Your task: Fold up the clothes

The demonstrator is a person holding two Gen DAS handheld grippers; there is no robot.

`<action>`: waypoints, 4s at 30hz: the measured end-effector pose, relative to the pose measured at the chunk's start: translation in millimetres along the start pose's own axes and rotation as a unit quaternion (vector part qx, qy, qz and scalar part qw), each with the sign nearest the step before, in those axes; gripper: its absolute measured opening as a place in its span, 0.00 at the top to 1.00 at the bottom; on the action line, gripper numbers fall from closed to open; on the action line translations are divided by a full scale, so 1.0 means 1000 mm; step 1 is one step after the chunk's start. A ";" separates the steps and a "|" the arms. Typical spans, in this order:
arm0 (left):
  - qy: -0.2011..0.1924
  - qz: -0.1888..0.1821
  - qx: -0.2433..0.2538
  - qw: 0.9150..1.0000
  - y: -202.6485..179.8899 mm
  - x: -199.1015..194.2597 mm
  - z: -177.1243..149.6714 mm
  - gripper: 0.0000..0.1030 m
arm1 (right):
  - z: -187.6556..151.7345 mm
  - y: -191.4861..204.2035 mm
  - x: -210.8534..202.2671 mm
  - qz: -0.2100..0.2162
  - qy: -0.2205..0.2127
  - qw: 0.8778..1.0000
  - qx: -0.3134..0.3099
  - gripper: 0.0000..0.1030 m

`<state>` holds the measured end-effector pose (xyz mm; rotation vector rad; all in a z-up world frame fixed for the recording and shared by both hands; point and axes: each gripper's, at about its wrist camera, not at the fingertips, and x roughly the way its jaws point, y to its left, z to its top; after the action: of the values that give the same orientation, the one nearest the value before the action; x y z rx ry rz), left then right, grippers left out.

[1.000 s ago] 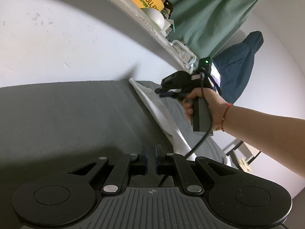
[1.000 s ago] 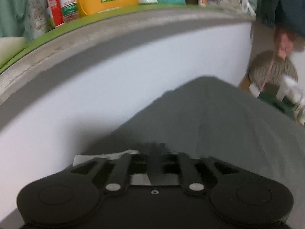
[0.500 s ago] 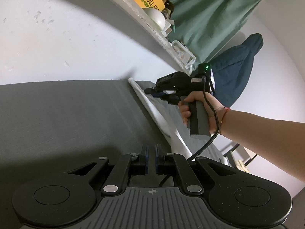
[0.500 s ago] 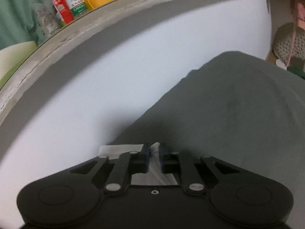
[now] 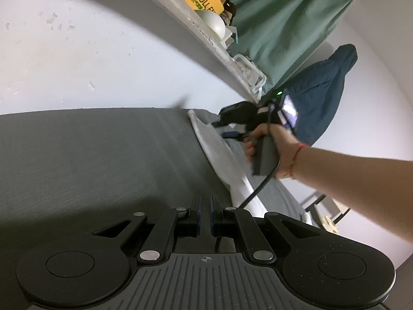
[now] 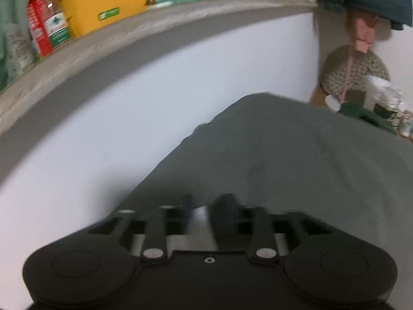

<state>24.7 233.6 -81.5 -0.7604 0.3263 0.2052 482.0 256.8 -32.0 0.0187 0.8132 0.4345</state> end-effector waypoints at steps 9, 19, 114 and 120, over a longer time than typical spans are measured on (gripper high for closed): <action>-0.008 0.007 0.067 0.998 -0.023 0.011 0.004 0.96 | -0.003 -0.101 -0.149 -0.019 0.074 0.990 -0.118 0.39; 0.057 -0.092 0.167 0.980 -0.096 0.004 -0.029 0.96 | -0.155 -0.234 -0.415 -0.151 0.137 0.979 0.003 0.27; 0.187 -0.175 0.903 0.344 -0.278 -0.151 -0.283 0.95 | -0.513 -0.198 -0.502 -0.216 0.042 0.793 -0.567 0.29; 0.145 -0.149 0.926 0.315 -0.270 -0.146 -0.295 0.95 | -0.517 -0.198 -0.499 -0.216 0.031 0.782 -0.584 0.41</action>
<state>-93.5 -174.2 -55.8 1.5840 0.5026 -0.7000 -111.9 -191.9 -77.1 -1.3338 0.4704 0.4391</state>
